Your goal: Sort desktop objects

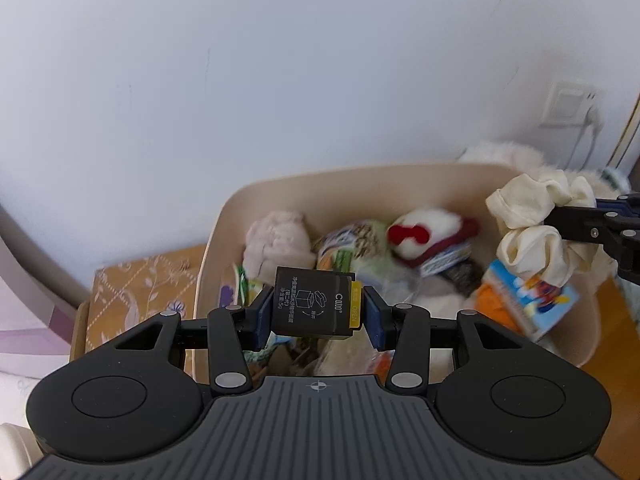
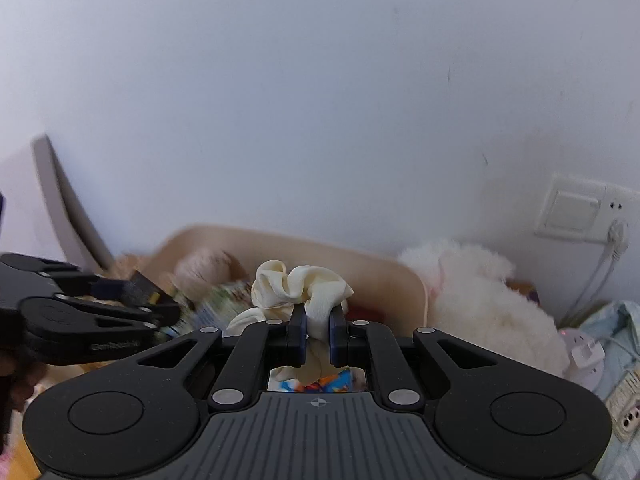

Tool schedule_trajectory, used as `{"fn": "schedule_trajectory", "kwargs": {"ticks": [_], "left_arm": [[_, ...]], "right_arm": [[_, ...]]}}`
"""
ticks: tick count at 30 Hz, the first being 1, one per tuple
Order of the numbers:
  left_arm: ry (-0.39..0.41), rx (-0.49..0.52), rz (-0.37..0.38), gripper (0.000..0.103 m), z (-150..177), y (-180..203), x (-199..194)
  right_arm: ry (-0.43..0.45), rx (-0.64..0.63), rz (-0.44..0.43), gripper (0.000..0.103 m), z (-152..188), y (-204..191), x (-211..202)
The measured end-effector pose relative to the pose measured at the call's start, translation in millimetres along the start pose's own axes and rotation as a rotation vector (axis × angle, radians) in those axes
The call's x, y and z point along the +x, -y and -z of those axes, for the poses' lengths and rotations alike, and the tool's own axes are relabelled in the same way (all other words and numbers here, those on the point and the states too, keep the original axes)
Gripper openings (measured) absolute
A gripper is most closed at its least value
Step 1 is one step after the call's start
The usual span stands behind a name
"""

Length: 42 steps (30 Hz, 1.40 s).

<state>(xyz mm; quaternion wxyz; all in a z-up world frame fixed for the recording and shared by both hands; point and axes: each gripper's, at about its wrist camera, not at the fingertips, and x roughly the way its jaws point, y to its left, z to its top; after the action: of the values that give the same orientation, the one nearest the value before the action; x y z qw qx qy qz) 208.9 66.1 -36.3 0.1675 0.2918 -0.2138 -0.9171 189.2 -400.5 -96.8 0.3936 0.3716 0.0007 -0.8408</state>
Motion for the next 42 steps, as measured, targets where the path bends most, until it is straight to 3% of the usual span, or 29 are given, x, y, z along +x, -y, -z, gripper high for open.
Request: {"fn": "schedule_trajectory", "kwargs": {"ticks": [10, 11, 12, 16, 17, 22, 24, 26, 42], "left_arm": [[-0.067, -0.013, -0.007, 0.047, 5.5, -3.9, 24.5], [-0.071, -0.015, 0.001, 0.047, 5.7, -1.4, 27.0], [-0.071, -0.017, 0.012, 0.048, 8.3, -3.2, 24.4], [-0.053, -0.024, 0.039, 0.07, 8.3, -3.6, 19.0], [-0.044, -0.023, 0.04, 0.071, 8.5, -3.8, 17.1], [-0.04, -0.017, 0.06, 0.073, 13.4, -3.4, 10.7], [-0.041, 0.004, 0.053, 0.073, 16.9, -2.1, 6.8], [-0.038, 0.027, 0.036, 0.073, 20.7, -1.1, 2.7], [-0.017, 0.04, 0.071, 0.073, 54.6, -6.3, -68.9]], "right_arm": [[-0.1, -0.004, 0.034, 0.013, 11.5, -10.7, 32.4], [-0.101, -0.004, 0.036, 0.019, 13.8, -10.8, 35.5], [-0.1, -0.004, 0.038, 0.031, 14.4, -11.8, 36.1], [-0.09, -0.005, 0.042, 0.052, 15.1, -18.3, 30.5], [-0.085, -0.005, 0.04, 0.059, 16.0, -18.4, 29.0], [-0.069, 0.021, 0.036, 0.07, 21.1, -16.4, 14.2], [-0.062, 0.038, 0.044, 0.082, 23.5, -15.7, 6.8], [-0.054, 0.046, 0.049, 0.087, 26.5, -16.0, -2.6], [-0.033, 0.055, 0.077, 0.095, 56.9, -34.6, -80.5]]}}
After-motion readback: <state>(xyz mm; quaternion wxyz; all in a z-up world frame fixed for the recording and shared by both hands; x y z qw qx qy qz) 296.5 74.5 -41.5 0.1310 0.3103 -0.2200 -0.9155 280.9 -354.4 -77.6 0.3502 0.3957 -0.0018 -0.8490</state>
